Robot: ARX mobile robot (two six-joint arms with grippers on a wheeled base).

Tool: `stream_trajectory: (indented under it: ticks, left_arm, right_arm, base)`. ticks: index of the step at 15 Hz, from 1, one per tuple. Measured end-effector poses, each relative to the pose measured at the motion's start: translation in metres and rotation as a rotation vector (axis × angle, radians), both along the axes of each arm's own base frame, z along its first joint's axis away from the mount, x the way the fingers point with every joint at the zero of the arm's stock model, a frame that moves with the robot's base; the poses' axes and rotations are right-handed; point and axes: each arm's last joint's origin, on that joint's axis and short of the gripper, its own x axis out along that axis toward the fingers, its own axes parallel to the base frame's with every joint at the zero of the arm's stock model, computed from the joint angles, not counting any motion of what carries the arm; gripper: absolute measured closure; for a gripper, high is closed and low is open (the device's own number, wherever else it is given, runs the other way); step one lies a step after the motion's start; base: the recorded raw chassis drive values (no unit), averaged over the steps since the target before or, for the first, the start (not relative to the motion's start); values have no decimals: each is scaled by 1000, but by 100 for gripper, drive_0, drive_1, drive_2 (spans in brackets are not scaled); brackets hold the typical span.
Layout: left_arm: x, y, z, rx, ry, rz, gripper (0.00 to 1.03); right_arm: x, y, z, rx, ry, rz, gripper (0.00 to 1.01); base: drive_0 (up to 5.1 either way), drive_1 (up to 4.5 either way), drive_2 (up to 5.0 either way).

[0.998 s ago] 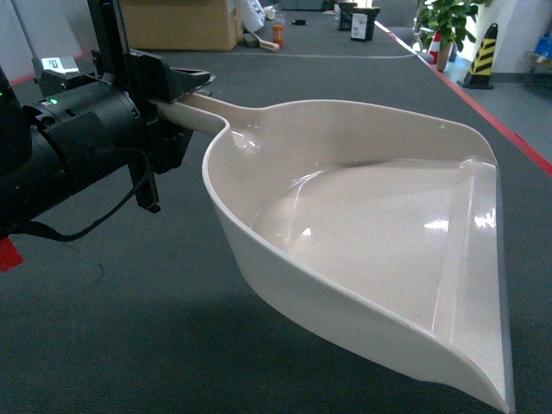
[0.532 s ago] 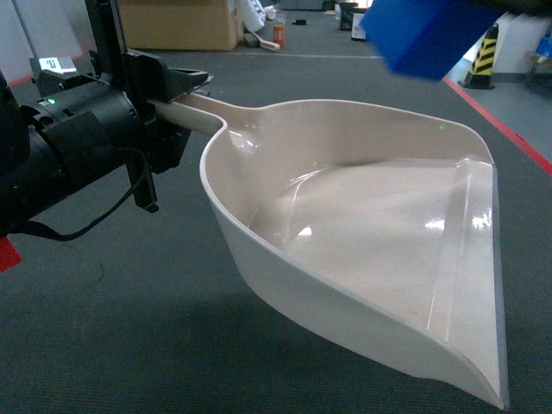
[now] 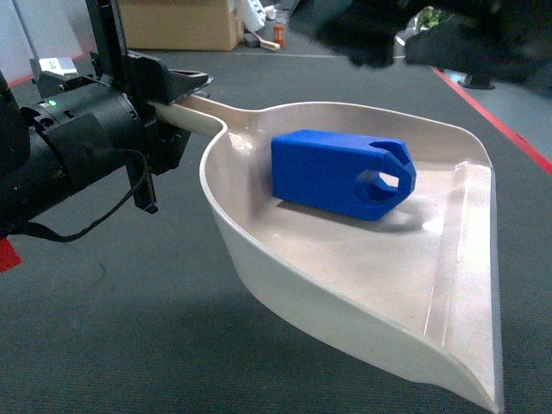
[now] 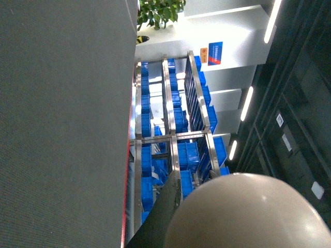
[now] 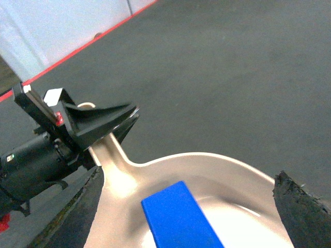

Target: Place part in tray to right shelf

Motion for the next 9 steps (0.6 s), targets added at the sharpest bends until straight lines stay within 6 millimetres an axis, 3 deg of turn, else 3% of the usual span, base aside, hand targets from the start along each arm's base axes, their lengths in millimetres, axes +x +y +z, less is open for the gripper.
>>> stream_trajectory:
  ticks: [3,4,5,6,9]
  left_arm:
    - [0,0,0,0,0,2,91]
    - [0,0,0,0,-1,0,91]
    - [0,0,0,0,-1,1,91]
    - [0,1,0,0,0,3,91]
    - [0,-2,0,1,0,-7,91]
  right_arm:
    - [-45,-52,35,-33,-276,-176,3]
    - [-66,-77,35,-73,-334,-261,3]
    - [-84,-102,21,-107,-321,-359,3]
    - [-92,-114,8,-132,-292,-428,3]
    - [-90,-111,7,-138,-294,-396,3]
  base:
    - [0,0,0]
    - [0,0,0]
    - [0,0,0]
    - [0,0,0]
    - [0,0,0]
